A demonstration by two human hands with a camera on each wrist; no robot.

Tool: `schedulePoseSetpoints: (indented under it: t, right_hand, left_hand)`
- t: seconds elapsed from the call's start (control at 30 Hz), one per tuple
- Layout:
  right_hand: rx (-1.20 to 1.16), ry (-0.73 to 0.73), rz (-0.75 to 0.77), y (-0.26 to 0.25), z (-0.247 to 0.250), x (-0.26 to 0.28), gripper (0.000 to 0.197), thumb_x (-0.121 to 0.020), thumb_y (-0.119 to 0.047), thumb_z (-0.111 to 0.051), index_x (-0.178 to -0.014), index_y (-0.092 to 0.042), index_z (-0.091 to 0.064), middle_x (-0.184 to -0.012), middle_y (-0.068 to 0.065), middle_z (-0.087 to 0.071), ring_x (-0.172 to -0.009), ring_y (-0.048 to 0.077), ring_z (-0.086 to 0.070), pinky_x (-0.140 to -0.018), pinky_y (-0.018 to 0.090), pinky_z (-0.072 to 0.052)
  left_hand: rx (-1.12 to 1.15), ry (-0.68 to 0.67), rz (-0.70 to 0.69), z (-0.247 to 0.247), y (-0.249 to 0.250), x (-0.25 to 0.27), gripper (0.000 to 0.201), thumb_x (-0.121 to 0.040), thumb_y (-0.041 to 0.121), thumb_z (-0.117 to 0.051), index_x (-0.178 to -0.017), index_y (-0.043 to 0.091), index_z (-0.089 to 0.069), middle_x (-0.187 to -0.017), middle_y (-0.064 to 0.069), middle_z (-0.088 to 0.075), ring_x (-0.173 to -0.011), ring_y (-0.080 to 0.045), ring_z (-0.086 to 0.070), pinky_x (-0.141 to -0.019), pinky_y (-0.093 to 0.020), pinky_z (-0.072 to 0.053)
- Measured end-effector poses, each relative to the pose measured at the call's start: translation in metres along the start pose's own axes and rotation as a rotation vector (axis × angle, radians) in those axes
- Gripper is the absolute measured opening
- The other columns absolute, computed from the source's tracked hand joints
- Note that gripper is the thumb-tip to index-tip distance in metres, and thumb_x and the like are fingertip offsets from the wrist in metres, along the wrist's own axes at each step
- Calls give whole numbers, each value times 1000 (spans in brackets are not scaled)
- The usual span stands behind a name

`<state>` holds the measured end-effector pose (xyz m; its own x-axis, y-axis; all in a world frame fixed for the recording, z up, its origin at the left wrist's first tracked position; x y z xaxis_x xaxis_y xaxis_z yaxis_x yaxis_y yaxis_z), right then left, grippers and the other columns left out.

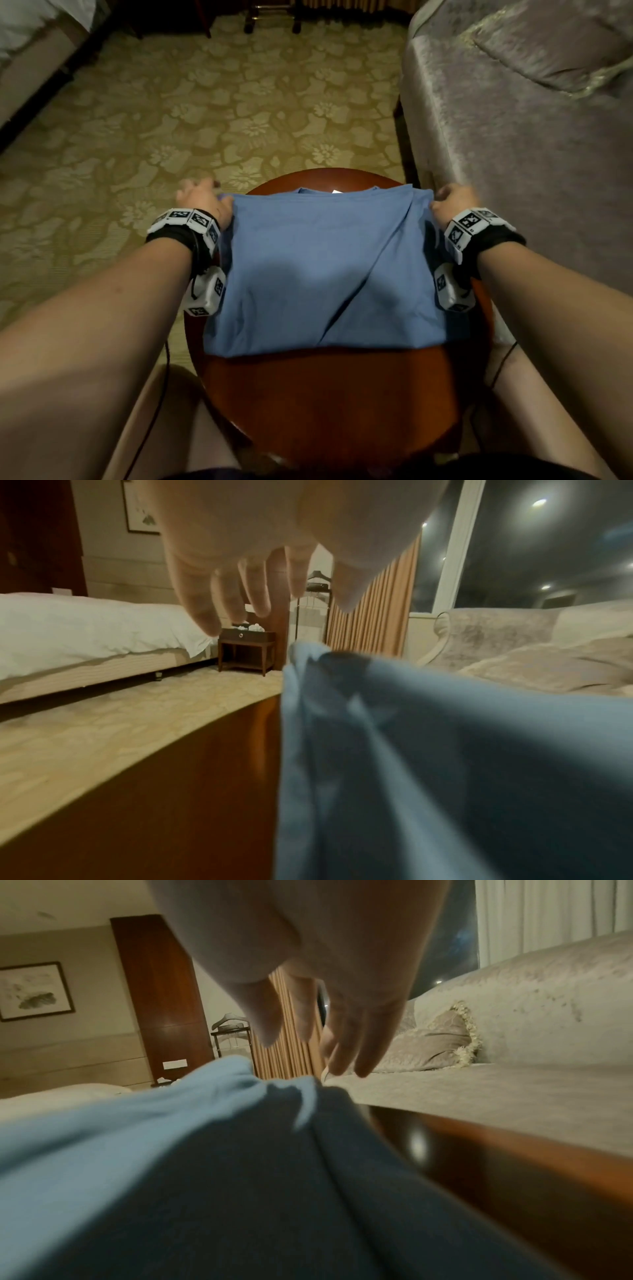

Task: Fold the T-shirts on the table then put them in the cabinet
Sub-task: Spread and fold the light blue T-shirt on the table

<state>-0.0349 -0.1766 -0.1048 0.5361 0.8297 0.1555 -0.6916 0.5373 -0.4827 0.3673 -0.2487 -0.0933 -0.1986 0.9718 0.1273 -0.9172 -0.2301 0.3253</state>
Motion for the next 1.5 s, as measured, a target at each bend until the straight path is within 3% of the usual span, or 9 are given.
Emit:
schedulePoseSetpoints:
  t: [0.17, 0.3, 0.4, 0.63, 0.77, 1.03, 1.2, 1.37, 1.5]
  right_hand:
    - [151, -215, -12, 8, 5, 66, 20, -80, -23, -62, -67, -12, -53, -81, 13, -59, -79, 32, -60, -65, 30, -41]
    - [285, -352, -38, 19, 0, 109, 31, -72, -44, -72, -74, -15, -61, -87, 8, -66, -77, 27, -62, -67, 30, -50]
    - [357, -393, -37, 25, -6, 128, 48, -66, -49, -78, -91, -10, -66, -98, 10, -67, -87, 30, -64, -71, 32, -52]
    - [477, -310, 38, 38, -15, 155, 12, -84, -13, -60, -93, -5, -59, -109, 18, -62, -97, 35, -63, -75, 35, -50]
    - [479, -320, 27, 42, -8, 151, 11, -87, -18, -56, -85, -8, -54, -109, 17, -61, -99, 36, -62, -85, 41, -53]
    - [442, -322, -43, 64, 25, 138, 23, -83, -28, -61, -82, -5, -60, -91, 13, -64, -87, 33, -63, -73, 33, -48]
    - [479, -410, -50, 76, 31, 146, 37, -85, -20, -65, -117, -1, -62, -117, 20, -60, -114, 36, -56, -81, 31, -40]
    - [438, -318, -51, 61, 33, 149, 29, -82, -40, -62, -84, -10, -64, -95, 13, -66, -87, 32, -63, -75, 34, -50]
    - [406, -462, -104, 54, 24, 152, 71, -77, -53, -71, -129, -7, -53, -129, 11, -57, -115, 30, -55, -93, 35, -46]
  left_hand:
    - [19, -156, -123, -1, 5, 61, 11, -87, 25, -61, -77, 19, -62, -95, -11, -70, -87, -29, -63, -76, -31, -50]
    - [-99, -212, -156, -18, 1, 114, 19, -87, 28, -59, -104, 20, -65, -117, -10, -62, -107, -31, -57, -90, -32, -48]
    - [-182, -223, -153, -32, -5, 147, 44, -90, 35, -56, -131, 23, -49, -144, -12, -34, -131, -35, -33, -109, -39, -33]
    - [-300, -432, -42, -63, -16, 187, 82, -90, 67, -34, -152, 31, 7, -158, -5, 21, -145, -38, 13, -117, -53, -5]
    - [-368, -472, -42, -59, -18, 187, 91, -84, 78, -30, -151, 32, 10, -158, -7, 22, -144, -42, 11, -117, -54, -3]
    - [-390, -498, -24, -57, -15, 182, 101, -75, 86, -30, -151, 32, 9, -158, -8, 22, -143, -45, 10, -116, -57, -1]
    - [-355, -499, -4, -52, -19, 182, 97, -79, 82, -32, -152, 31, 7, -158, -6, 22, -144, -42, 10, -117, -55, -1]
    - [-328, -458, -13, -53, -18, 184, 98, -79, 83, -33, -153, 30, 4, -158, -8, 19, -144, -42, 8, -118, -53, -2]
    - [-304, -459, -20, -55, -21, 189, 97, -80, 78, -39, -152, 31, 6, -157, -8, 23, -144, -40, 13, -117, -55, -5]
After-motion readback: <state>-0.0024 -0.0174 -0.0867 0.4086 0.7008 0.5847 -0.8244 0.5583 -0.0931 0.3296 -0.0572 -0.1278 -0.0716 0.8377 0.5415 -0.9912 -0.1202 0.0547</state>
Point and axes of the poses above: each hand's wrist, its own x-axis away from the middle knuckle, its own z-axis out of the back of the hand, y = z × x, the point moved 1 cm from there along -x, towards the middle knuckle
